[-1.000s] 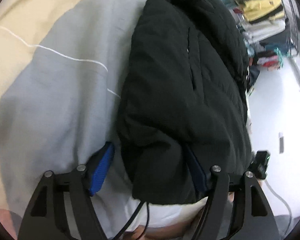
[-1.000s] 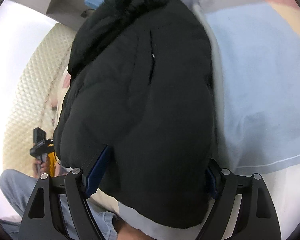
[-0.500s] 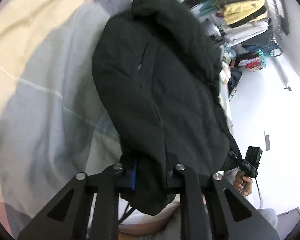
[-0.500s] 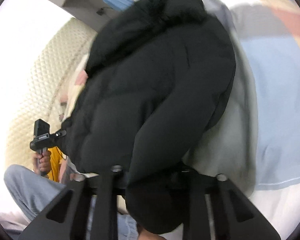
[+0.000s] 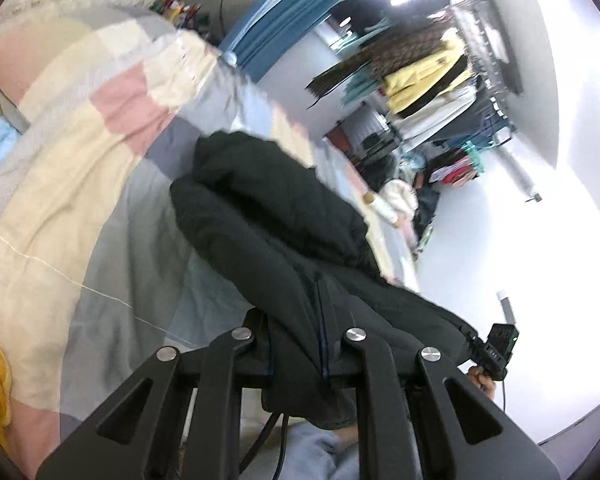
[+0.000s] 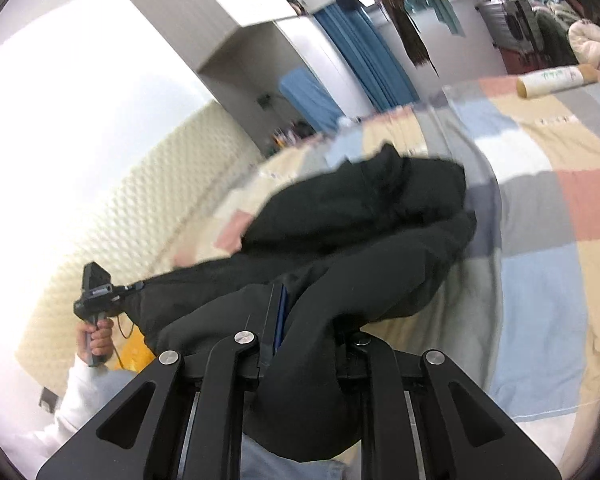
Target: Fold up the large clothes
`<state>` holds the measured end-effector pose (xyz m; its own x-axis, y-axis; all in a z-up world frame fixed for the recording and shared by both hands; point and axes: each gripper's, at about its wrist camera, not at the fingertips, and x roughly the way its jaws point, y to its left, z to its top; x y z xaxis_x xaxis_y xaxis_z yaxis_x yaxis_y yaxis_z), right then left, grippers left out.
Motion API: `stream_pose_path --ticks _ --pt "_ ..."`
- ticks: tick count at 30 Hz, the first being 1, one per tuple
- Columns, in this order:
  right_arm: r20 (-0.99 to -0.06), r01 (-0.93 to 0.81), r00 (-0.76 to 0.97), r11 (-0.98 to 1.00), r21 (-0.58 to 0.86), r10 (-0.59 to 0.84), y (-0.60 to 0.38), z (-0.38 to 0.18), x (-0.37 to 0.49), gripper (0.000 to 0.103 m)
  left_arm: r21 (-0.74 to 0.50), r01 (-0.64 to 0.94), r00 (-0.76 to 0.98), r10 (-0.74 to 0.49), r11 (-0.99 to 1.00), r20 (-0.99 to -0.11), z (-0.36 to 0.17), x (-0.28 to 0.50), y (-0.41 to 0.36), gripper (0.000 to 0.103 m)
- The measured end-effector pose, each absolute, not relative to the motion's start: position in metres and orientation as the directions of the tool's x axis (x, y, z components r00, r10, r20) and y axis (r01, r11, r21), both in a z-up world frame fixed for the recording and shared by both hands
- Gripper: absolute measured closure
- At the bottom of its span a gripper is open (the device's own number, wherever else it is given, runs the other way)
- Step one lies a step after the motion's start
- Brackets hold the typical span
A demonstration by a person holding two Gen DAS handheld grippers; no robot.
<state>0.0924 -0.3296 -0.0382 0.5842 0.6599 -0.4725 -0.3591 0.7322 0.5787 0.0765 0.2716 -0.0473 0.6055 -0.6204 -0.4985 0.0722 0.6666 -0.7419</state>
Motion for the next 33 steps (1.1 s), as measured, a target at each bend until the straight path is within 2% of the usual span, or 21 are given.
stream_pose_path --ticks 5,14,18,24,33 --pt "-0.414 -0.383 0.606 0.705 0.597 0.679 -0.335 -0.020 0.053 0.090 -0.750 0.085 0.620 -0.624 0.656 -0.476 -0.032 0.047 0.271 0.089" --pt "-0.356 -0.365 0.639 0.677 0.639 0.682 -0.346 0.001 -0.010 0.090 -0.738 0.076 0.627 -0.608 0.670 -0.488 -0.016 -0.008 0.264 0.089" --pt "-0.329 -0.341 0.667 0.666 0.663 0.668 -0.353 0.002 -0.021 0.090 -0.755 0.113 0.640 -0.629 0.645 -0.441 -0.014 -0.014 0.262 0.089" --pt "-0.338 -0.319 0.671 0.668 0.672 0.660 -0.357 0.002 0.022 0.090 -0.727 0.116 0.626 -0.618 0.676 -0.475 -0.009 0.040 0.260 0.089" --pt "-0.382 -0.254 0.669 0.679 0.688 0.637 -0.364 0.003 0.143 0.090 -0.681 0.070 0.612 -0.571 0.729 -0.548 0.008 0.153 0.254 0.089"
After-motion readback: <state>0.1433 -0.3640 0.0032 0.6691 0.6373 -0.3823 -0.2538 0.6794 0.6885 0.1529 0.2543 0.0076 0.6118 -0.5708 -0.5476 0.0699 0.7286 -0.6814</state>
